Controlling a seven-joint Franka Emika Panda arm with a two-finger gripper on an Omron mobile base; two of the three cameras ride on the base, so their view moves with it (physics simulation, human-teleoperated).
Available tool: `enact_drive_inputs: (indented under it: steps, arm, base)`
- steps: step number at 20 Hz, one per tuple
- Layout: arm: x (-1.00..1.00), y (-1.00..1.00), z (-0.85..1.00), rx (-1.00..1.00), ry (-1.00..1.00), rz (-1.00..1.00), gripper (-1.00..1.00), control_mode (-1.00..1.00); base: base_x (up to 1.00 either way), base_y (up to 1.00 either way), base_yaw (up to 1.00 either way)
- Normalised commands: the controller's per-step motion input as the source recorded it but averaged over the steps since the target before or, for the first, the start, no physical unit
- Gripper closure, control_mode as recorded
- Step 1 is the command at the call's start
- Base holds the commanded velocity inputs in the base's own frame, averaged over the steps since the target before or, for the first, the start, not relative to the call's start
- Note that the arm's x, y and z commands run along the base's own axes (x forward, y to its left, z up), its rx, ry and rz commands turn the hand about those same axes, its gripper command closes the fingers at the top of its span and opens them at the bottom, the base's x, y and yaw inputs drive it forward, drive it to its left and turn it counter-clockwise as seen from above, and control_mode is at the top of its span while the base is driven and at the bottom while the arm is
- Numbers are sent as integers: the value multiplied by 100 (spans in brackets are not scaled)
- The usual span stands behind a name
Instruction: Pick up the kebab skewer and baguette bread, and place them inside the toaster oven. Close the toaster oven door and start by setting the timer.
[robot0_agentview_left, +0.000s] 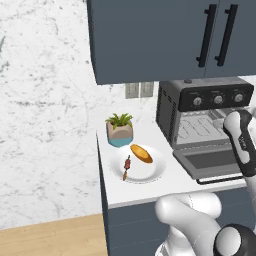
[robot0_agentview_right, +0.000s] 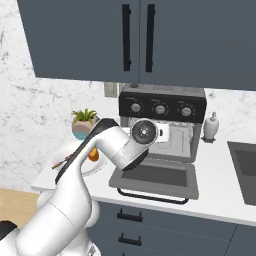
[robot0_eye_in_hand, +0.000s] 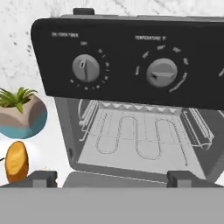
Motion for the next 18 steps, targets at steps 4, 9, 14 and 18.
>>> enact_drive_inputs:
  steps: [4, 9, 14, 18]
  arm:
    - [49, -53, -10, 1, -12, -20, -100, -100]
    - [63, -52, -22, 0, -7, -13, -100, -100]
    - [59, -51, -15, 0, -6, -5, -100, -100]
    - [50, -16, -24, -4, -6, -1, -100, -100]
  base:
    - [0, 0, 0]
    - [0, 0, 0]
    - [0, 0, 0]
    - [0, 0, 0]
